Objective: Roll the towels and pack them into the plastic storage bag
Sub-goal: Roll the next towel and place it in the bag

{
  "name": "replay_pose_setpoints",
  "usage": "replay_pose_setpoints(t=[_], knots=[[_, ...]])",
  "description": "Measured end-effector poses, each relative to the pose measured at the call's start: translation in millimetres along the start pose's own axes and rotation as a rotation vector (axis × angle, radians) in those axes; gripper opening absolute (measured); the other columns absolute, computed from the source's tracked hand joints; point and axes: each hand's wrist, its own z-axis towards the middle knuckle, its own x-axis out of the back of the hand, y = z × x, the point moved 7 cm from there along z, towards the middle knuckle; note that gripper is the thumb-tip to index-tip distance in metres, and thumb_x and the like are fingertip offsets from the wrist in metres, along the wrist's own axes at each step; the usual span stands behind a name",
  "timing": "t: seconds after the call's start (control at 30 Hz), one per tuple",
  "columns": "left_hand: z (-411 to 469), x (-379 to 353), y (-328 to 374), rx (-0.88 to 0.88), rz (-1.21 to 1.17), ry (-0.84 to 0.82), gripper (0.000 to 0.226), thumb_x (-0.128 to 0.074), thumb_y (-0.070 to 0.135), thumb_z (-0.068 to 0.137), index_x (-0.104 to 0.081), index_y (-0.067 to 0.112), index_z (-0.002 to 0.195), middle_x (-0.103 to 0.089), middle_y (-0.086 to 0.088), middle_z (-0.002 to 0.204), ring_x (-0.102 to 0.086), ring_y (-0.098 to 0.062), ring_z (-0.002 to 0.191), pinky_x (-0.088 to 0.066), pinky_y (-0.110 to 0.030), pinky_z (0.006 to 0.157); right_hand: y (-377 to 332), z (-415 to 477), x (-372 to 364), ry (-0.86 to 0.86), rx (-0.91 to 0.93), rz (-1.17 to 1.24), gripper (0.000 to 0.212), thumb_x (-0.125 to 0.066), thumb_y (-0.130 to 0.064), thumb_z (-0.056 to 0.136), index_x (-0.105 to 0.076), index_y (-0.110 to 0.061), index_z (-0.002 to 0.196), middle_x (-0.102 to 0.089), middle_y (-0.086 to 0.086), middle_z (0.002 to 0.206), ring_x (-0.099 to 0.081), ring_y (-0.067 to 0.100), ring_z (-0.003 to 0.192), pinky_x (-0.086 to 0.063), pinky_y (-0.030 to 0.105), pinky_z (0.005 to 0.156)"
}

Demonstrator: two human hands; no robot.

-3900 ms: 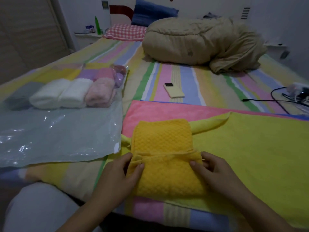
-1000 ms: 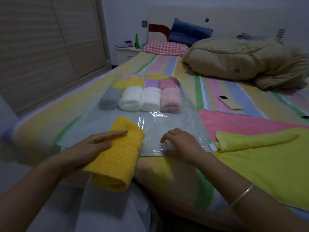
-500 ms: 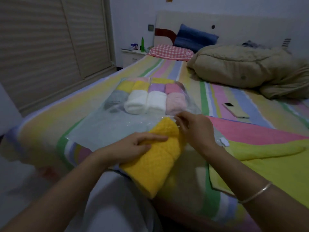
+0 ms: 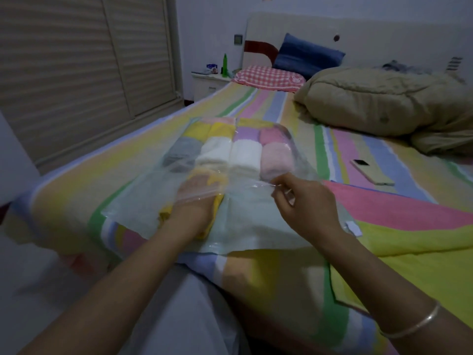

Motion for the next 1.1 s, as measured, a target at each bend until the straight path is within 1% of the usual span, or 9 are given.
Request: replay_pose_setpoints(t=[0.07, 0.23, 0.37, 0.5, 0.63, 0.77, 0.87, 1.03, 1.1], knots=[[6.4, -17.3, 14.5, -0.027, 0.038, -0.061, 0.047, -0.032, 0.032, 0.099, -0.030, 0.024, 0.145, -0.020, -0.007, 0.157, -0.017, -0.028, 0.144, -0.012, -0.040, 0.117, -7.3, 0.0, -7.3, -0.083, 0.024, -0.001, 0.030, -0.053, -0.031, 0.078, -0.066, -0.032, 0.106, -0.071, -0.011, 0.093, -0.068, 0.016, 0.083, -0.053, 0.034, 0.064], [14.5, -52.1, -5.8, 0.246, 0.159, -0.201, 0.056, -0.031, 0.041, 0.096, -0.016, 0.028, 0.149, -0.009, -0.014, 0.158, -0.009, -0.039, 0.143, -0.003, -0.059, 0.113, -39.8, 3.5, -38.0, -0.308, 0.215, 0.066, 0.040, -0.047, -0.031, 0.089, -0.060, -0.033, 0.126, -0.065, -0.009, 0.123, -0.061, 0.017, 0.110, -0.054, 0.036, 0.078], [15.6, -64.1, -35.0, 0.287, 0.161, -0.076, 0.050, -0.031, 0.036, 0.101, -0.019, 0.029, 0.149, -0.021, -0.014, 0.154, -0.020, -0.040, 0.140, -0.010, -0.062, 0.113, -46.5, 4.9, -49.2, -0.380, 0.209, 0.150, 0.046, -0.029, -0.045, 0.093, -0.061, -0.036, 0.124, -0.068, -0.009, 0.117, -0.063, 0.015, 0.108, -0.054, 0.040, 0.078], [23.0, -66.1, -62.6, 0.311, 0.185, -0.050, 0.051, -0.047, 0.029, 0.099, -0.030, 0.022, 0.147, -0.036, -0.022, 0.146, -0.035, -0.044, 0.132, -0.021, -0.066, 0.109, -49.6, 1.9, -49.2, -0.417, 0.240, 0.133, 0.040, -0.032, -0.043, 0.094, -0.064, -0.039, 0.116, -0.072, -0.010, 0.105, -0.067, 0.014, 0.093, -0.053, 0.037, 0.071], [40.7, -66.5, -81.7, 0.326, 0.212, -0.056, 0.043, -0.043, 0.017, 0.095, -0.048, 0.020, 0.138, -0.053, -0.024, 0.130, -0.050, -0.045, 0.117, -0.036, -0.064, 0.099, -43.3, 1.1, -46.5, -0.420, 0.235, 0.124, 0.042, -0.029, -0.046, 0.093, -0.066, -0.037, 0.113, -0.073, -0.010, 0.100, -0.068, 0.015, 0.089, -0.054, 0.037, 0.068], [54.2, -74.0, -91.6, 0.394, 0.344, -0.066, 0.050, -0.017, 0.016, 0.103, -0.007, 0.017, 0.153, -0.020, -0.024, 0.155, -0.024, -0.045, 0.139, -0.016, -0.062, 0.112, -42.8, 2.4, -44.4, -0.419, 0.238, 0.130, 0.041, -0.030, -0.046, 0.094, -0.065, -0.037, 0.114, -0.072, -0.010, 0.103, -0.067, 0.013, 0.092, -0.054, 0.036, 0.071], [53.0, -73.7, -90.2, 0.398, 0.411, -0.137, 0.052, -0.016, 0.019, 0.103, -0.001, 0.015, 0.152, -0.013, -0.024, 0.157, -0.018, -0.046, 0.141, -0.013, -0.062, 0.112, -46.2, -2.0, -47.2, -0.428, 0.228, 0.148, 0.041, -0.031, -0.045, 0.093, -0.065, -0.038, 0.114, -0.071, -0.010, 0.105, -0.066, 0.012, 0.093, -0.054, 0.035, 0.070], [10.8, -60.5, -52.1, 0.266, 0.019, -0.015, 0.054, -0.034, 0.032, 0.099, -0.033, 0.008, 0.147, -0.028, -0.026, 0.151, -0.027, -0.041, 0.140, -0.017, -0.058, 0.114, -42.6, -20.3, -48.3, -0.507, 0.154, 0.226, 0.045, -0.040, -0.054, 0.087, -0.059, -0.039, 0.125, -0.062, -0.017, 0.123, -0.053, 0.003, 0.119, -0.046, 0.026, 0.094], [-37.3, -61.6, -8.1, 0.241, -0.178, -0.165, 0.057, -0.031, 0.040, 0.099, -0.033, 0.008, 0.147, -0.028, -0.022, 0.153, -0.023, -0.035, 0.143, -0.013, -0.051, 0.117, -34.8, -32.6, -45.4, -0.578, 0.095, 0.301, 0.050, -0.042, -0.059, 0.086, -0.054, -0.039, 0.130, -0.055, -0.020, 0.131, -0.044, -0.002, 0.127, -0.037, 0.019, 0.102]])
